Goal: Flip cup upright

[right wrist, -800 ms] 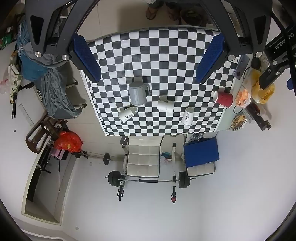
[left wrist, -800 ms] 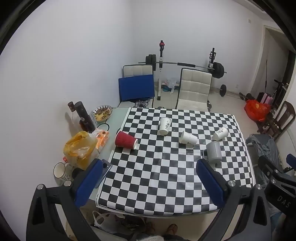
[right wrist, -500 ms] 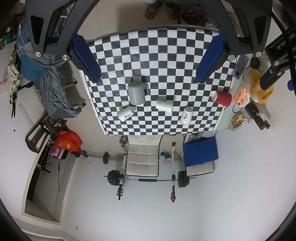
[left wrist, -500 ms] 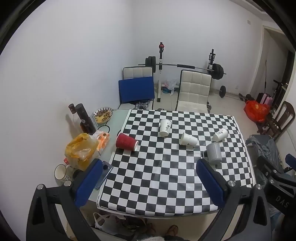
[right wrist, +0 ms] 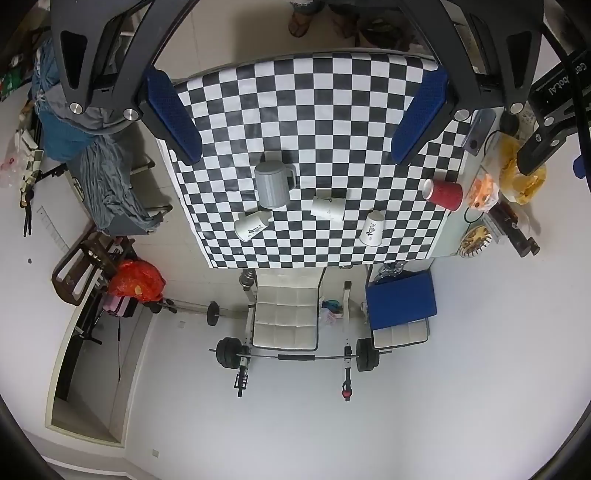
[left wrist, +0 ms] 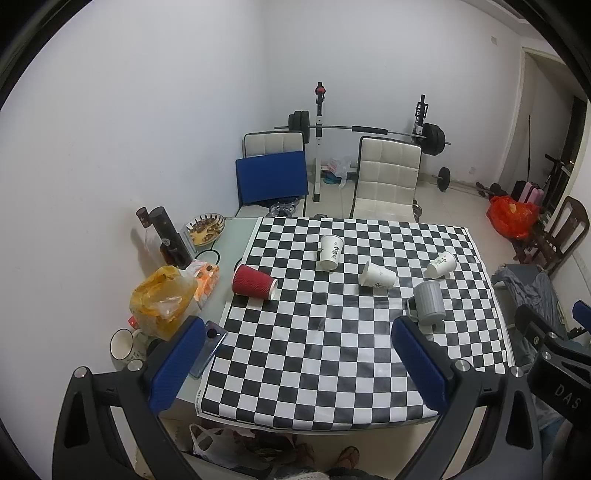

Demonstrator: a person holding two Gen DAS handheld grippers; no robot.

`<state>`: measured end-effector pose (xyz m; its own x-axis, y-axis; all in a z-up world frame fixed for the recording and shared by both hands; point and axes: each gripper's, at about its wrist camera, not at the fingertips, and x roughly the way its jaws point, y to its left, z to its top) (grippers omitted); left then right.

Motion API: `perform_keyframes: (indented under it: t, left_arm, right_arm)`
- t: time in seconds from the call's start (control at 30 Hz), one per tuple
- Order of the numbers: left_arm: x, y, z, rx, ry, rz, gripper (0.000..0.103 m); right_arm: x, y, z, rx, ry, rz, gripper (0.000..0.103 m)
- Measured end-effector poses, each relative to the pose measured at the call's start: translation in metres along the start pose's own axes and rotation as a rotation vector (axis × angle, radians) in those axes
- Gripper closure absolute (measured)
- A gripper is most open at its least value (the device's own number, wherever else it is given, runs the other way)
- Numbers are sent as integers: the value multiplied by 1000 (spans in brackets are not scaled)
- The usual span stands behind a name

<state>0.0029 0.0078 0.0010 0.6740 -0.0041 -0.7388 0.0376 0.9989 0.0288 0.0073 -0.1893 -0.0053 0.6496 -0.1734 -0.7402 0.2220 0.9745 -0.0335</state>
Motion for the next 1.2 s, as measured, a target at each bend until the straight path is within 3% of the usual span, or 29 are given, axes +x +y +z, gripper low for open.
perform_keyframes:
  t: [1.2]
  left_arm:
    - [-2, -2, 2, 3, -5, 1, 0]
  right_arm:
    - [-3, 7, -1, -3, -7, -1, 0]
